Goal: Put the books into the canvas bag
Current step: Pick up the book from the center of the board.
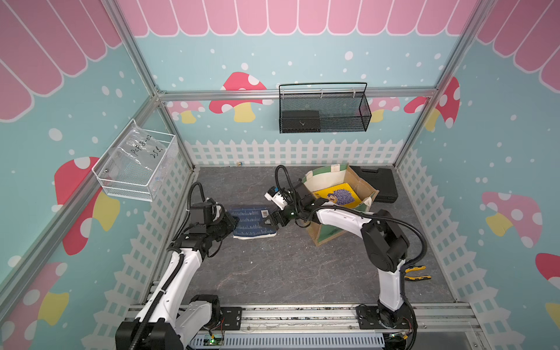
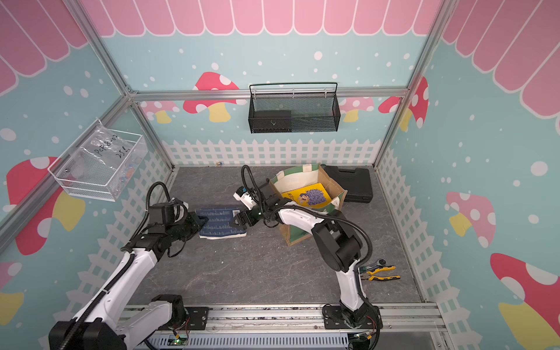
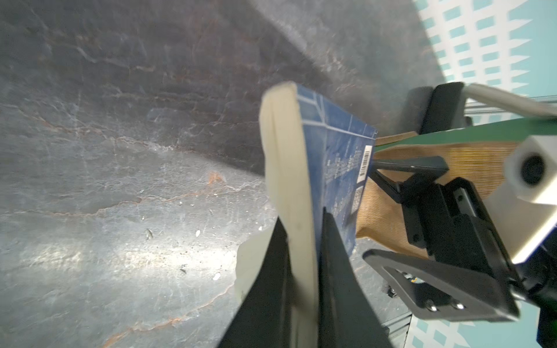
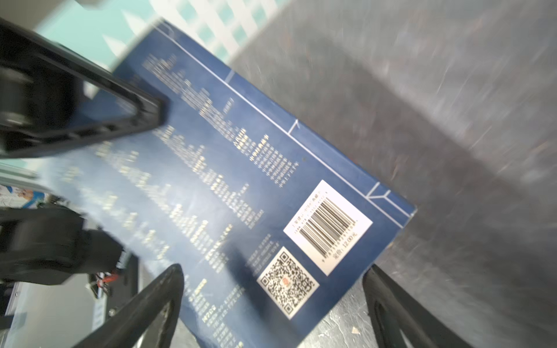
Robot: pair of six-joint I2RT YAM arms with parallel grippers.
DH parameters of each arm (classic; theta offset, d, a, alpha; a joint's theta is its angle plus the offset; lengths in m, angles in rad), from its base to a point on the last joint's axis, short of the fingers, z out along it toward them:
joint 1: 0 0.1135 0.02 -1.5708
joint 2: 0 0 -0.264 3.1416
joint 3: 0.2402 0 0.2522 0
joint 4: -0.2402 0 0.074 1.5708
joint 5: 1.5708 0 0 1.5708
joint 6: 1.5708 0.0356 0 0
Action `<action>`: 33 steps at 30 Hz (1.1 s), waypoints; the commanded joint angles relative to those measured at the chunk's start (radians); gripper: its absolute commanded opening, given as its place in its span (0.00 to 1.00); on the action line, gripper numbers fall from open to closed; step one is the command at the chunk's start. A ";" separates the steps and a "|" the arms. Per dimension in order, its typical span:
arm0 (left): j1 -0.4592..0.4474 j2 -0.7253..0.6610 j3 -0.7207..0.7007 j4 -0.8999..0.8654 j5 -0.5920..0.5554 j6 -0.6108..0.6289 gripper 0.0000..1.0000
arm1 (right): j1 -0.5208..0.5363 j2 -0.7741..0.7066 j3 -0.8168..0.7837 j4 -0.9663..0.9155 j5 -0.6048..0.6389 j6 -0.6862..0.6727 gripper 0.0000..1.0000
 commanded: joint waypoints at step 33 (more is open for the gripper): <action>-0.018 -0.111 0.003 0.742 0.405 -0.220 0.50 | -0.159 -0.448 -0.178 0.346 -0.332 0.306 0.00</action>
